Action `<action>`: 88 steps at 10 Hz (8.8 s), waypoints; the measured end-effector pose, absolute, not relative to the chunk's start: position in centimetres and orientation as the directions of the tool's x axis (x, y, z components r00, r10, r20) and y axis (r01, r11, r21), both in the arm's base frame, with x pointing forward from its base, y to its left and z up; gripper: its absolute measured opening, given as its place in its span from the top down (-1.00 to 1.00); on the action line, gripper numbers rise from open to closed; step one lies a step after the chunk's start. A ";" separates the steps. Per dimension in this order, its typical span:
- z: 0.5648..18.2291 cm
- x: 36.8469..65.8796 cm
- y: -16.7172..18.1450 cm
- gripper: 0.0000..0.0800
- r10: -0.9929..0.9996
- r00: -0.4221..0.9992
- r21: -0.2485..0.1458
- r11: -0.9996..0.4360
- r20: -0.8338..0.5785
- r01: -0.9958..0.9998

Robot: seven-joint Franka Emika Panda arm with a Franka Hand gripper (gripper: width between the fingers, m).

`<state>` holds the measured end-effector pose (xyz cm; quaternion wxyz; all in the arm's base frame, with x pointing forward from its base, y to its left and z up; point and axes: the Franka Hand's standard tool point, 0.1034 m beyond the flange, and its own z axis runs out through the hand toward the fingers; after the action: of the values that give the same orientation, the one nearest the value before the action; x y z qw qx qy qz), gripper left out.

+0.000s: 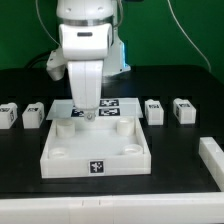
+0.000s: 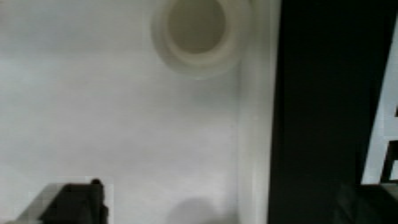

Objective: Assemble one leg

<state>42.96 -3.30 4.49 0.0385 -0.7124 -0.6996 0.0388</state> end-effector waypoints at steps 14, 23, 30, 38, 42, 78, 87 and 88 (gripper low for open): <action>1.0 41.6 -2.7 0.83 0.999 0.042 -0.128 -0.040 0.013 0.991; 0.9 45.3 4.1 0.82 0.999 0.024 -0.090 -0.020 0.048 0.996; 0.9 48.7 6.0 0.82 0.998 0.013 -0.069 -0.008 0.067 0.998; 0.5 50.0 8.0 0.82 0.996 -0.048 -0.065 0.053 0.074 0.996; 0.6 50.2 7.9 -0.27 0.996 -0.047 -0.059 0.051 0.075 0.997; 2.9 39.1 17.3 -0.62 0.039 0.618 -0.014 -0.999 -0.786 0.046; 0.8 37.4 17.9 0.05 0.031 0.615 -0.001 -0.999 -0.788 0.049; 0.8 37.4 17.9 0.27 0.031 0.614 -0.001 -0.999 -0.788 0.049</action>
Offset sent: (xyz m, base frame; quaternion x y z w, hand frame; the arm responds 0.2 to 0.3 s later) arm -0.0163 0.0166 -0.0155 -0.0139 0.0305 0.0262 0.9991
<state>37.36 17.91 0.76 -0.0104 -0.8984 -0.0222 0.4385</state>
